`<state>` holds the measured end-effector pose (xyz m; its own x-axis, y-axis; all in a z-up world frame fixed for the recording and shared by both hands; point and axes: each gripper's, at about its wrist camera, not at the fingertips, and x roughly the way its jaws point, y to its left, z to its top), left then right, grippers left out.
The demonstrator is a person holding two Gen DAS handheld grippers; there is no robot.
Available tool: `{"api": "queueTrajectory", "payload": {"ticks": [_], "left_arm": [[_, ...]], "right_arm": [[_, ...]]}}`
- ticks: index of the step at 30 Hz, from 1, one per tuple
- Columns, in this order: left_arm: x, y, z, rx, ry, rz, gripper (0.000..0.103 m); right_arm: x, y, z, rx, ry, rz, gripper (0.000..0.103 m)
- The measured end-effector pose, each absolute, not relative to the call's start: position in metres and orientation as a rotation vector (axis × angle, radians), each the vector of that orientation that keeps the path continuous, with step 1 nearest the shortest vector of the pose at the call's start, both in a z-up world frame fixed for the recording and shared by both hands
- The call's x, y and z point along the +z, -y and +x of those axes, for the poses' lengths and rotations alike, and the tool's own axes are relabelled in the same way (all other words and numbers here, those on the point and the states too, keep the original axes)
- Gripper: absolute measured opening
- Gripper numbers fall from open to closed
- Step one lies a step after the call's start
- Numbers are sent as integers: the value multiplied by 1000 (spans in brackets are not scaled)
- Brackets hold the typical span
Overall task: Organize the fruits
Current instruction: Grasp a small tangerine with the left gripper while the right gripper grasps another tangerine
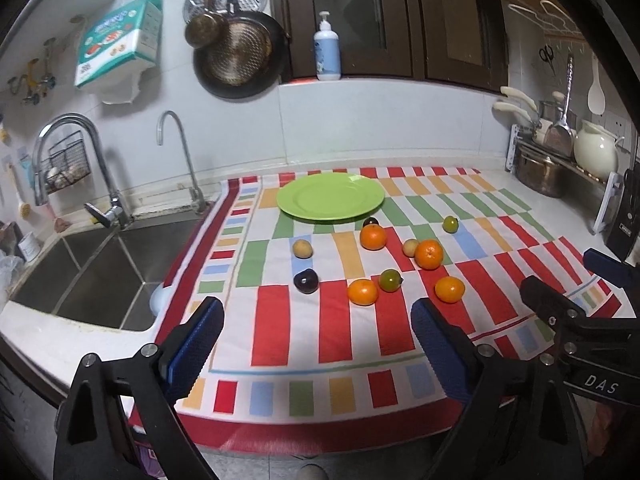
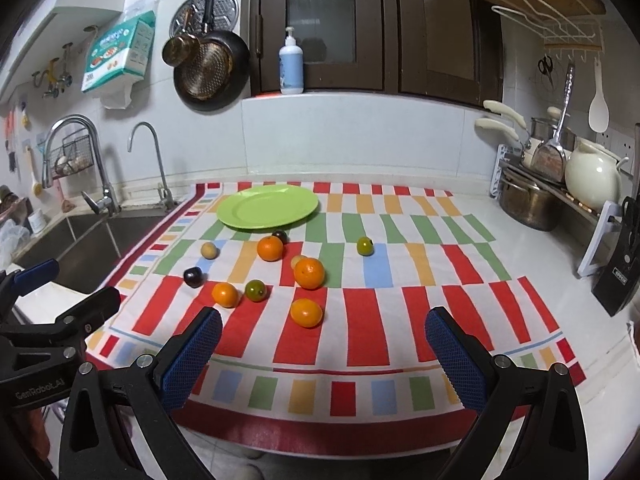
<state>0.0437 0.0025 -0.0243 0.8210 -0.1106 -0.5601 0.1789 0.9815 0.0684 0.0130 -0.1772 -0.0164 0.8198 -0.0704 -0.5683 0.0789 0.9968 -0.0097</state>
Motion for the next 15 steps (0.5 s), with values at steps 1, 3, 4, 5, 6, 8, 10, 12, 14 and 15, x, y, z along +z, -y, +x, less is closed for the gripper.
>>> {"api": "queueTrajectory", "payload": {"ticks": [1, 3, 4, 5, 6, 8, 10, 12, 14, 15], "left_arm": [[-27, -2, 49, -167, -594, 124, 91], [-33, 0, 61, -192, -605, 142, 90], [-36, 2, 65, -199, -608, 151, 90], [-39, 3, 71, -210, -611, 158, 89], [-42, 4, 78, -226, -619, 163, 89], [-49, 8, 88, -256, -629, 172, 87], [-57, 12, 100, -279, -640, 198, 83], [-64, 17, 111, -303, -649, 211, 81], [-72, 20, 122, -329, -657, 225, 80], [-76, 22, 127, -333, -662, 234, 78]], "right_arm": [[-19, 176, 17, -83, -610, 12, 102], [-24, 175, 25, -91, -620, 5, 100], [-27, 173, 30, -92, -627, -1, 99], [-31, 172, 36, -93, -634, -7, 98], [-34, 171, 39, -96, -639, -15, 97], [-41, 168, 48, -102, -656, -31, 92], [-50, 166, 57, -99, -675, -46, 90], [-59, 165, 68, -93, -695, -56, 85], [-67, 166, 78, -90, -720, -58, 82], [-72, 167, 83, -81, -733, -54, 79]]}}
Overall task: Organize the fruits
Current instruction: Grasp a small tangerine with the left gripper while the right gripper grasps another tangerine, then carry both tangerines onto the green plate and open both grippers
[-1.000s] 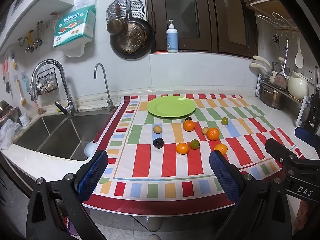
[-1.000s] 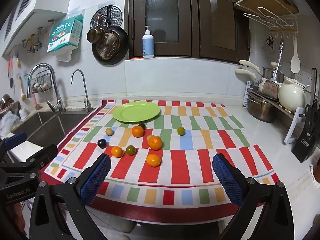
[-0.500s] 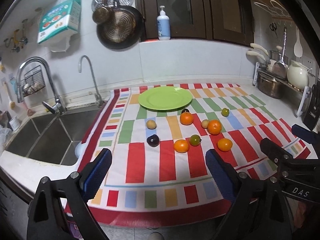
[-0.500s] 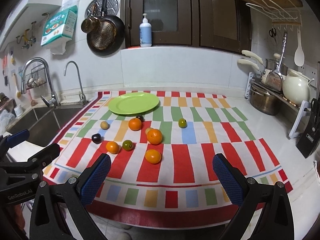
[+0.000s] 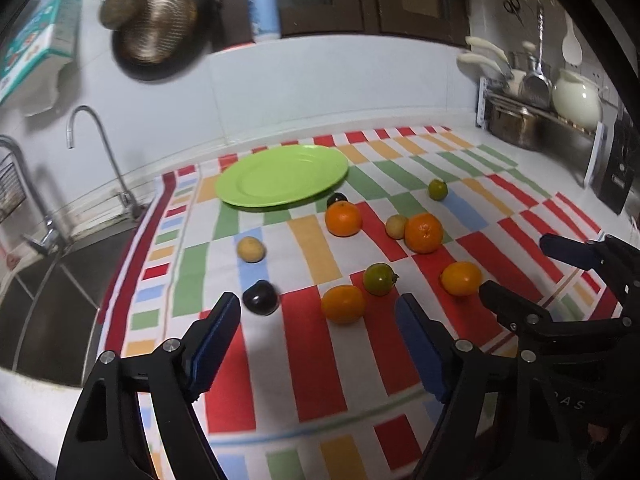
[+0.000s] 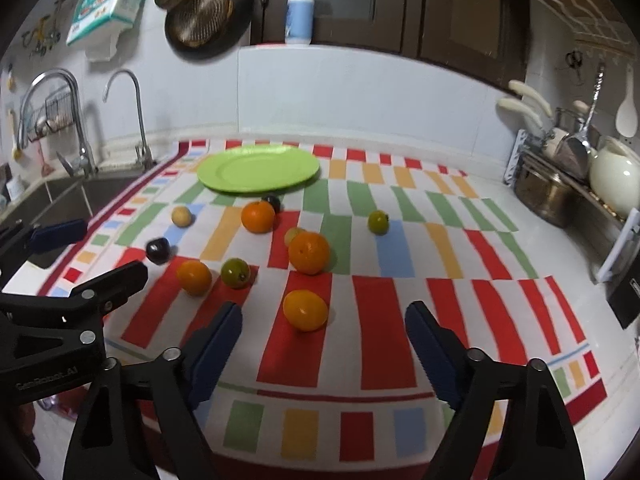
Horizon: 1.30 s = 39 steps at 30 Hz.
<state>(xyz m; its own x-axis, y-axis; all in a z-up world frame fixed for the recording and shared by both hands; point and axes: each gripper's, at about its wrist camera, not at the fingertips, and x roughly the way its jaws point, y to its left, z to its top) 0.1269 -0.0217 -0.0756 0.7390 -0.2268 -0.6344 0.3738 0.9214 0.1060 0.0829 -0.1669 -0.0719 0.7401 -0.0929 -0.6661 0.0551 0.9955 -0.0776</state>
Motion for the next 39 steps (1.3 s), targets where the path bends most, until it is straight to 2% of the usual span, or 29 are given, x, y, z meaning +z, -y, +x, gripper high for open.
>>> {"api": "queueTrajectory", "payload": {"ticks": [6, 9, 14, 22, 25, 39], "left_arm": [[-98, 29, 150, -401, -733, 243, 66], [-106, 32, 156, -441, -757, 246, 62], [-114, 40, 162, -477, -781, 269, 55], [-123, 42, 175, -483, -851, 213, 35], [-124, 41, 176, -481, -857, 199, 35], [-103, 30, 160, -435, -814, 153, 35]], "right_arm": [[-93, 170, 109, -51, -792, -59, 66], [-101, 170, 118, -34, -817, -68, 65], [-110, 169, 127, 5, -848, -74, 56], [-118, 169, 135, 40, -881, -55, 44], [-120, 170, 136, 46, -887, -55, 36], [-102, 166, 132, 101, -844, -31, 36]]}}
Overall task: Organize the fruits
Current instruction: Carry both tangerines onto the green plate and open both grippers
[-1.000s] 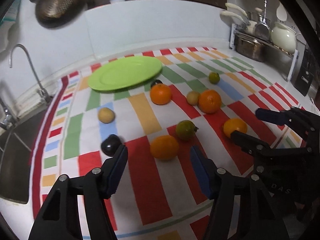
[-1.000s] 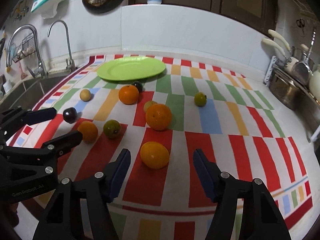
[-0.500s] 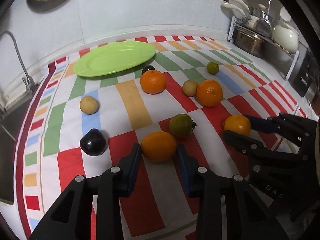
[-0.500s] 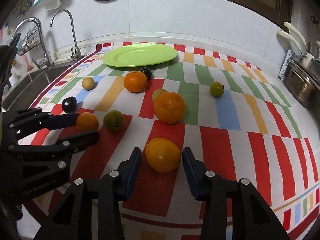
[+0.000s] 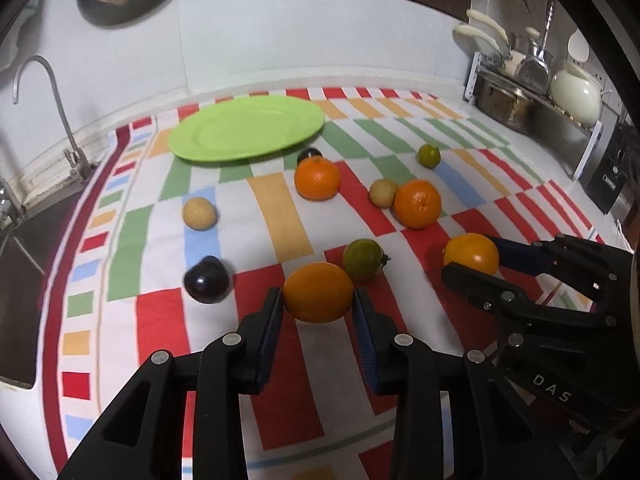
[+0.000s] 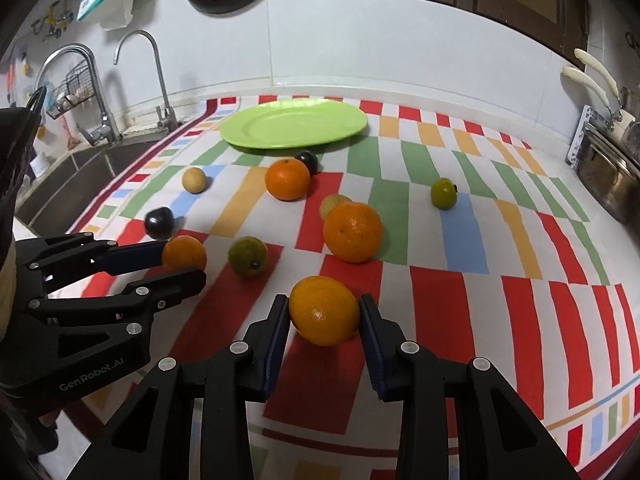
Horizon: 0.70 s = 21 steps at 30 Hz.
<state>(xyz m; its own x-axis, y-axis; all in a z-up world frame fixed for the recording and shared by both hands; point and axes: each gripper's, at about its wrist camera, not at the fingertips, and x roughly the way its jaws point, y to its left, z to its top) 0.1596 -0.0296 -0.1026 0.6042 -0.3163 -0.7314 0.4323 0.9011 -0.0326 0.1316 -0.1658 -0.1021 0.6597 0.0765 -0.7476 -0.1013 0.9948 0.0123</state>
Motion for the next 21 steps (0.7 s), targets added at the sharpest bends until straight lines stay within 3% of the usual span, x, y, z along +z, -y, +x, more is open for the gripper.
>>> {"api": "queueTrajectory", "payload": {"ticks": [21], "left_arm": [[-40, 13, 193, -416, -683, 203, 35]], "right_arm": [[-49, 148, 174, 190, -767, -19, 36]]}}
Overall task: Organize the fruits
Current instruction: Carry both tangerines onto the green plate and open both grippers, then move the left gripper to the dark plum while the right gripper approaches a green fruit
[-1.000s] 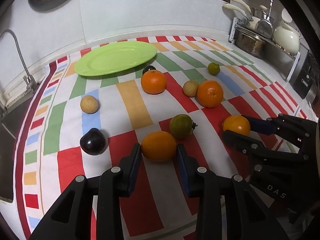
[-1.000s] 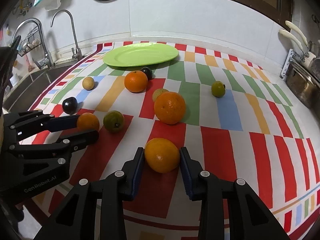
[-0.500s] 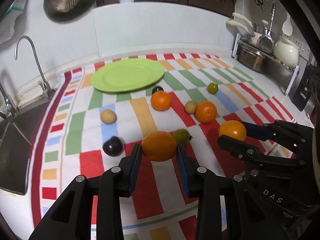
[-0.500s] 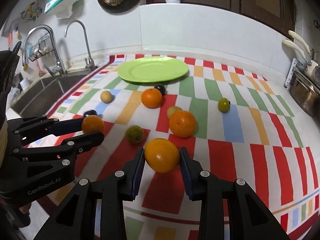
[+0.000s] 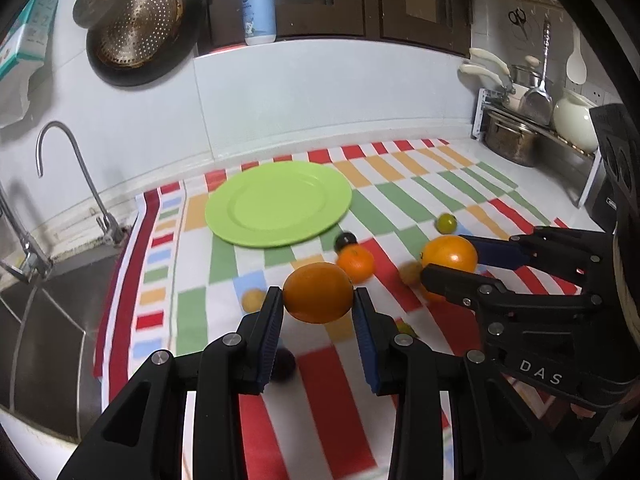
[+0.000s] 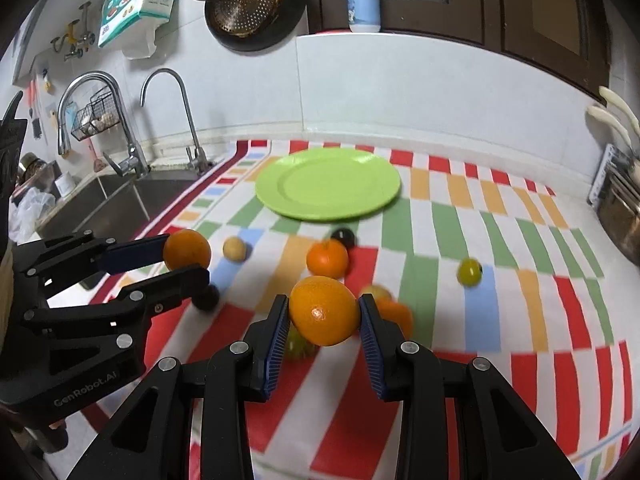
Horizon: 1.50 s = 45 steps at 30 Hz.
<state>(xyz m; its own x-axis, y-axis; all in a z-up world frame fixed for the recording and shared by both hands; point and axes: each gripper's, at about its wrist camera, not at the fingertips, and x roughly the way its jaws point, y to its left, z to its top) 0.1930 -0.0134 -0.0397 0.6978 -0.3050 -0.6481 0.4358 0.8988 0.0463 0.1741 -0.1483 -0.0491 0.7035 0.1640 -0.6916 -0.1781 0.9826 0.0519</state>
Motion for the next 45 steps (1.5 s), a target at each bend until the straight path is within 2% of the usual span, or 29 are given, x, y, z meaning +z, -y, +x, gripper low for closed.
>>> {"api": "queueTrajectory", "payload": {"ticks": [14, 25, 35, 38, 39, 40, 42, 45], "left_arm": [[-35, 2, 296, -441, -708, 218, 35], [-64, 0, 388, -492, -815, 252, 35], [-89, 3, 413, -552, -876, 280, 35], [-84, 1, 408, -529, -850, 296, 43], [-82, -1, 406, -519, -843, 298, 44], [-79, -3, 402, -507, -838, 296, 44], [-73, -7, 394, -478, -834, 290, 45], [-59, -15, 374, -434, -808, 258, 55]], "right_arm": [[-42, 133, 284, 204, -784, -40, 36], [-79, 131, 378, 152, -913, -7, 36], [-106, 129, 407, 110, -979, 4, 36], [-106, 130, 406, 97, -974, 21, 39], [-105, 130, 404, 86, -967, 27, 45], [-103, 131, 403, 85, -962, 31, 47], [-98, 134, 395, 85, -952, 37, 47], [-85, 136, 377, 84, -910, 25, 47]]}}
